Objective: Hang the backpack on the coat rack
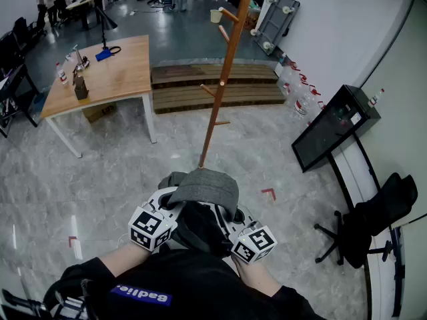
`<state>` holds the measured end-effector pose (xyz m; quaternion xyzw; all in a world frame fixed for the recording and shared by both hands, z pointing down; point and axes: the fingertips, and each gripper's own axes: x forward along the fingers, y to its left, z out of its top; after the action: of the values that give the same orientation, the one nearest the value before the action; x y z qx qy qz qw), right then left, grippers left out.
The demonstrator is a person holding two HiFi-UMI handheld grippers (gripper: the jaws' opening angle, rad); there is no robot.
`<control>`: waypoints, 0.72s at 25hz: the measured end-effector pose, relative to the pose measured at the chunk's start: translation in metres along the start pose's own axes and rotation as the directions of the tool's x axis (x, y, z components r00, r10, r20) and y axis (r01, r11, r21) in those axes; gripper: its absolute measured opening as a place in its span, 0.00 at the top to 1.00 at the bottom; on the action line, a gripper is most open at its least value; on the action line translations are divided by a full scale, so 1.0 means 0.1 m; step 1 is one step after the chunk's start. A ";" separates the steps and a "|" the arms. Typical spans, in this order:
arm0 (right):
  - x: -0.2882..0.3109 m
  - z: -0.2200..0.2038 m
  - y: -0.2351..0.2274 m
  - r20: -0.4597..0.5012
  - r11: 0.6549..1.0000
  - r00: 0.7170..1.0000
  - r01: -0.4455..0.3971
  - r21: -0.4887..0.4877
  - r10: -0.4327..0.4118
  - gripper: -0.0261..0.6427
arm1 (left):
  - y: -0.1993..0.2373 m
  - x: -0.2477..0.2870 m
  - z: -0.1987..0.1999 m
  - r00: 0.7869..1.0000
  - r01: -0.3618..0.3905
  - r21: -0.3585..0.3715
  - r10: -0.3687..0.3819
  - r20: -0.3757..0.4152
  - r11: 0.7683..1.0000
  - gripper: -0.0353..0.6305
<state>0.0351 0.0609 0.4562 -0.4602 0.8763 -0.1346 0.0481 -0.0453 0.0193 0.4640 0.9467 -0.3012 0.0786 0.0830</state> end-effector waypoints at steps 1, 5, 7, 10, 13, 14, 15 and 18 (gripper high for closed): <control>0.01 0.00 0.01 -0.001 1.000 1.000 0.000 0.001 0.000 0.96 | 0.01 0.00 0.00 1.000 0.000 -0.001 0.000 -0.001 1.000 0.91; 0.03 -0.01 0.02 -0.003 1.000 1.000 0.005 0.008 -0.005 0.96 | 0.02 -0.02 -0.01 1.000 0.002 -0.002 -0.002 -0.003 1.000 0.91; 0.03 -0.01 0.01 -0.005 1.000 1.000 0.007 0.007 -0.007 0.96 | 0.03 -0.02 0.01 1.000 0.003 -0.001 -0.003 -0.004 1.000 0.91; 0.05 -0.01 0.01 -0.005 1.000 1.000 0.011 0.008 -0.011 0.96 | 0.05 -0.02 -0.01 1.000 0.003 0.000 -0.003 -0.008 1.000 0.91; 0.08 -0.02 0.03 0.000 1.000 1.000 0.009 0.004 -0.009 0.96 | 0.10 -0.03 -0.03 1.000 0.002 -0.004 -0.002 -0.012 1.000 0.91; 0.09 -0.02 0.02 0.002 1.000 1.000 0.013 0.007 -0.013 0.96 | 0.11 -0.04 -0.04 1.000 0.002 -0.006 -0.002 -0.013 1.000 0.91; 0.11 -0.02 0.02 0.004 1.000 1.000 0.017 0.010 -0.017 0.96 | 0.13 -0.04 -0.04 1.000 0.003 -0.008 -0.003 -0.013 1.000 0.91; 0.17 0.00 0.01 0.009 1.000 1.000 0.023 0.014 -0.023 0.96 | 0.19 -0.03 -0.02 1.000 0.008 -0.010 -0.008 -0.009 1.000 0.91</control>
<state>0.0249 0.0478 0.4568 -0.4706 0.8697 -0.1391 0.0535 -0.0593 0.0057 0.4678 0.9470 -0.2976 0.0809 0.0896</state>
